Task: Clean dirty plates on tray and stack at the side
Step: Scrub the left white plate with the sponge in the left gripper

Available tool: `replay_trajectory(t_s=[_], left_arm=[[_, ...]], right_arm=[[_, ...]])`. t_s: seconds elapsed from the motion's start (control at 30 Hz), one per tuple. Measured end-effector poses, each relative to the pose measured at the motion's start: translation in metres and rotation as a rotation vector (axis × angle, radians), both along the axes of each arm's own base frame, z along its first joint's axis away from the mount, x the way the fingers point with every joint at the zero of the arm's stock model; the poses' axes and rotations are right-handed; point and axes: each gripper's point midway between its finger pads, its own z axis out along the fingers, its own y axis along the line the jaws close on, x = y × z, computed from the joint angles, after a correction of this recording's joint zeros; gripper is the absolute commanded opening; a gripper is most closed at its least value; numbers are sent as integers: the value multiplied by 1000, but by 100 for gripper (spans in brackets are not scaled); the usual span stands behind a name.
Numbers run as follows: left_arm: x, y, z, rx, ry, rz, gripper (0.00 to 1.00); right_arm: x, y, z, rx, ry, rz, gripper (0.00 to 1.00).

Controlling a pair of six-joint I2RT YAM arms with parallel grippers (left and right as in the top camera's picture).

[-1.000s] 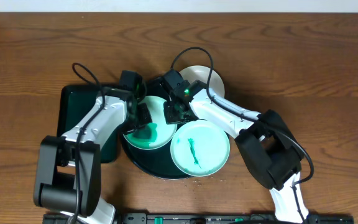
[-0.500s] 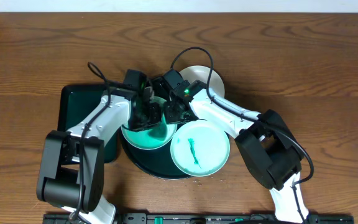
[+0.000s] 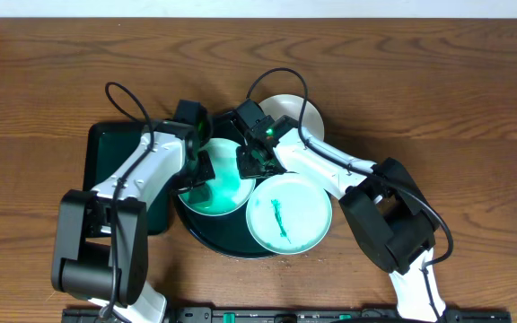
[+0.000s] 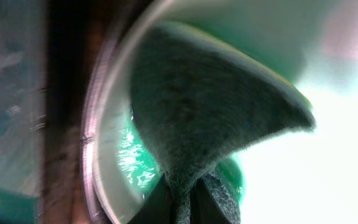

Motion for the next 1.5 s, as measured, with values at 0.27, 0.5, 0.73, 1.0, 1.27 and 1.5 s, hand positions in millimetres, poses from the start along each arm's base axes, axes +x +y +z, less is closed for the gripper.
replay_trajectory(t_s=[0.27,0.5,0.73,1.0,1.27,1.5], left_arm=[[12,-63,11,-381,-70,-232,7],[47,-50,8,-257,-210,-254,7],[39,-3,3,31,-157,-95,8],[-10,4,0,16,49,-72,7],[-3,-51,7,-330,-2,-232,8],[38,-66,13,-366,-192,-302,7]], right_arm=[[0,0,0,0,0,0,2],[0,0,0,0,-1,0,4],[1,0,-1,1,-2,1,4],[2,4,0,17,-9,9,3],[2,5,0,19,-9,15,2],[2,5,0,19,-9,18,2]])
